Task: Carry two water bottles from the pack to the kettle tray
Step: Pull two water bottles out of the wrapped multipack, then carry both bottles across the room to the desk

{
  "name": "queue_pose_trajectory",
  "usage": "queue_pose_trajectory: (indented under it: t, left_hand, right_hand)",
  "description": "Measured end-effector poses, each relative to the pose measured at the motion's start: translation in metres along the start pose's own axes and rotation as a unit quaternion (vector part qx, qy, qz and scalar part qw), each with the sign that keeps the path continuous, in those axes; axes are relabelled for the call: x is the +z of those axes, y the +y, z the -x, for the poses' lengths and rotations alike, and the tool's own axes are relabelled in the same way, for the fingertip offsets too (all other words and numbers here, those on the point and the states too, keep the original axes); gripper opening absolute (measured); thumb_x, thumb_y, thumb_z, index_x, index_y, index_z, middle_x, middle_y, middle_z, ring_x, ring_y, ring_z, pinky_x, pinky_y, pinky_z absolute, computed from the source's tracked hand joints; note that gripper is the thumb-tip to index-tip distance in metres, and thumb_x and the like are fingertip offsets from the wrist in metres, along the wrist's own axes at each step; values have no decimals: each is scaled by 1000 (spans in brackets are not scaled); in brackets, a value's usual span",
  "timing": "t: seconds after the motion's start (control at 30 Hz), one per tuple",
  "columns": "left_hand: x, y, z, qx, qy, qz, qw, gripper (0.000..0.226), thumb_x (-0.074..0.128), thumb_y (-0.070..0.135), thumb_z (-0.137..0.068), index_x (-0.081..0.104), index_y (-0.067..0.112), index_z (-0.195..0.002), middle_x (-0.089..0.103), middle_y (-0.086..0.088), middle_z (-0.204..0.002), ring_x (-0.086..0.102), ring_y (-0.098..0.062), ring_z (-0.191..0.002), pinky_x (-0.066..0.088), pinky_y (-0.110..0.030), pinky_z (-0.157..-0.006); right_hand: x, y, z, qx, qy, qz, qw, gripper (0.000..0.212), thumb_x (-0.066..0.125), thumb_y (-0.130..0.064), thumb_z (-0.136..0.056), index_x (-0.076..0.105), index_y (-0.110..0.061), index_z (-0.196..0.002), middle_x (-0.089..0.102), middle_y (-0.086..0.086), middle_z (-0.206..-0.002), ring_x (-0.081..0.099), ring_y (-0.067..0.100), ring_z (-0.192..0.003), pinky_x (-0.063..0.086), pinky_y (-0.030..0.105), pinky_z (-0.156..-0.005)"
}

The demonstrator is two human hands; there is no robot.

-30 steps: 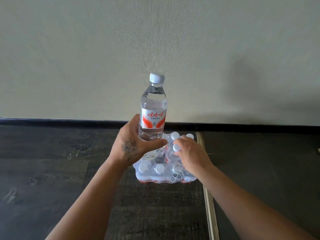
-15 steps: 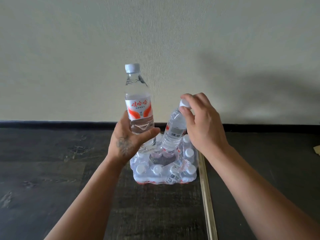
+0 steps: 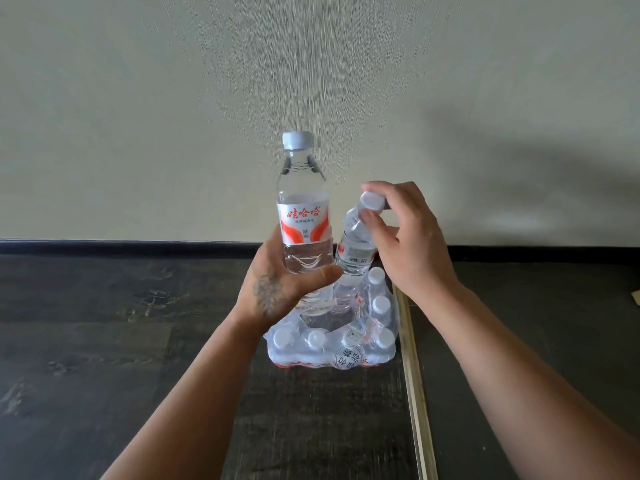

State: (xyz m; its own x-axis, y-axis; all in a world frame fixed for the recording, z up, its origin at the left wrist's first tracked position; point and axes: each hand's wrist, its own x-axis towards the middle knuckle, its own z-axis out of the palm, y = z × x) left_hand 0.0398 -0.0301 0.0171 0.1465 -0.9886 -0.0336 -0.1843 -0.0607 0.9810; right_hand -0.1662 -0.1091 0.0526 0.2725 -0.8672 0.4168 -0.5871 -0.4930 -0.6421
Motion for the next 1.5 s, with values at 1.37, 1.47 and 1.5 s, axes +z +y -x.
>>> queue_pose_trajectory:
  t: [1.37,1.47,1.5]
  left_hand:
    - [-45,204,96,-191,-62,111,973,66,85,48,-68,71,18,-126,86,-3,-112,85,-22,-103,69,-32,-84]
    - [-63,290,126,-197,-74,112,971,56,84,47,-70,73,24,-120,86,1,-107,85,-17,-98,68,-24,-77]
    - [-70,321,136,-201,-74,113,970,47,84,45,-71,76,29,-114,86,4,-103,85,-13,-94,67,-21,-75]
  right_hand:
    - [-121,-135,39,388,-166,-382,822,38,81,-42,-79,74,-31,-114,82,8,-105,81,34,-93,67,43,-83]
    - [-188,-200,32,402,-190,-381,811,31,82,-41,-76,76,-38,-106,80,-3,-88,76,16,-73,64,28,-65]
    - [-211,-222,28,407,-194,-384,806,30,83,-41,-75,77,-39,-105,80,-4,-85,75,12,-71,63,26,-61]
